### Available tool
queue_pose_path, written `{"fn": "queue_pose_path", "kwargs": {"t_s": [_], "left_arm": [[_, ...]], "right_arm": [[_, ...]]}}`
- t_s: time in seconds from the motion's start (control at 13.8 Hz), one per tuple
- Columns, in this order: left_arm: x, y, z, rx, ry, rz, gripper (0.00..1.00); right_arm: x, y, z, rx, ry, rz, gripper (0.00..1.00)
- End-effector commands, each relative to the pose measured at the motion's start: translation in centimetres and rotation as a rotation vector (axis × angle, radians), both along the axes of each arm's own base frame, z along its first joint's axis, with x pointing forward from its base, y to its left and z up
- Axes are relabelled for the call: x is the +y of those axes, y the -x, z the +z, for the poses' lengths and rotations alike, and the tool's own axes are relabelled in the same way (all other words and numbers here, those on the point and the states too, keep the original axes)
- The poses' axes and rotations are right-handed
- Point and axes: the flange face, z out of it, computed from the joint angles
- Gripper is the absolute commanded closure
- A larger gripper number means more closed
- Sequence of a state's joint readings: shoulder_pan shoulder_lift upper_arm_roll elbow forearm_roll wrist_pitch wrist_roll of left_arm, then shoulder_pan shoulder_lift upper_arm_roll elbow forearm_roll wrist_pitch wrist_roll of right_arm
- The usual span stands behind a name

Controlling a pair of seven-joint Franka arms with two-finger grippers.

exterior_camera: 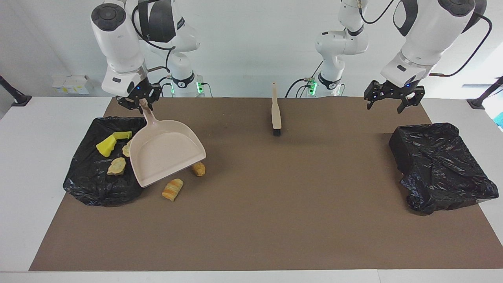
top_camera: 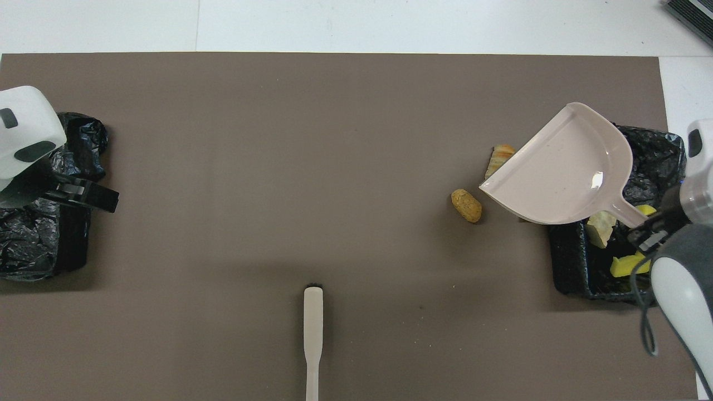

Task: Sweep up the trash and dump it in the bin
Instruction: 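Carry the dustpan back to the table center with the right gripper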

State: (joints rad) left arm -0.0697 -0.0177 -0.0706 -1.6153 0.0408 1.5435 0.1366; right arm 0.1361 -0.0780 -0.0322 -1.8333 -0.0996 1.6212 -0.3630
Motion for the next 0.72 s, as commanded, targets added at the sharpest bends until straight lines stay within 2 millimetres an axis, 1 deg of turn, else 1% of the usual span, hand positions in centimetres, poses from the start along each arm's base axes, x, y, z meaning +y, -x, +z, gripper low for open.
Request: {"fn": "queue_pose_path", "kwargs": {"t_s": [0.0, 0.07, 0.14, 0.29, 0.36, 0.43, 0.51, 0.58, 0.65], "left_arm": [[0.2, 0.2, 0.7, -0.014, 0.0, -0.008, 0.0], [0.2, 0.2, 0.7, -0.014, 0.0, -0.012, 0.0], [0.0, 0.2, 0.6, -0.012, -0.001, -0.015, 0.0], [-0.2, 0.4, 0.6, -0.009, -0.001, -0.021, 0.0], [0.0, 0.5, 0.8, -0.012, -0.001, -0.015, 0.0], [-0.3, 0.6, 0.8, -0.014, -0.001, -0.022, 0.0], [-0.5, 0.8, 0.7, -0.012, -0.002, -0.025, 0.0], [-0.4, 0.9, 0.7, -0.013, -0.002, -0.019, 0.0], [-0.4, 0.9, 0.5, -0.011, -0.003, -0.018, 0.0]], "right_arm": [[4.7, -0.9, -0.9, -0.049, -0.042, -0.117, 1.0], [6.4, -1.6, -1.7, -0.057, -0.058, -0.15, 1.0], [7.9, -2.5, -3.0, -0.063, -0.084, -0.182, 1.0], [11.4, -3.5, -4.9, -0.089, -0.11, -0.202, 1.0], [13.5, -3.7, -5.6, -0.094, -0.109, -0.226, 1.0], [15.5, -3.7, -6.3, -0.089, -0.099, -0.263, 1.0], [17.9, -3.9, -6.4, -0.105, -0.103, -0.308, 1.0], [19.9, -3.9, -6.9, -0.099, -0.125, -0.358, 1.0], [22.2, -3.5, -7.9, -0.081, -0.139, -0.39, 1.0]]}}
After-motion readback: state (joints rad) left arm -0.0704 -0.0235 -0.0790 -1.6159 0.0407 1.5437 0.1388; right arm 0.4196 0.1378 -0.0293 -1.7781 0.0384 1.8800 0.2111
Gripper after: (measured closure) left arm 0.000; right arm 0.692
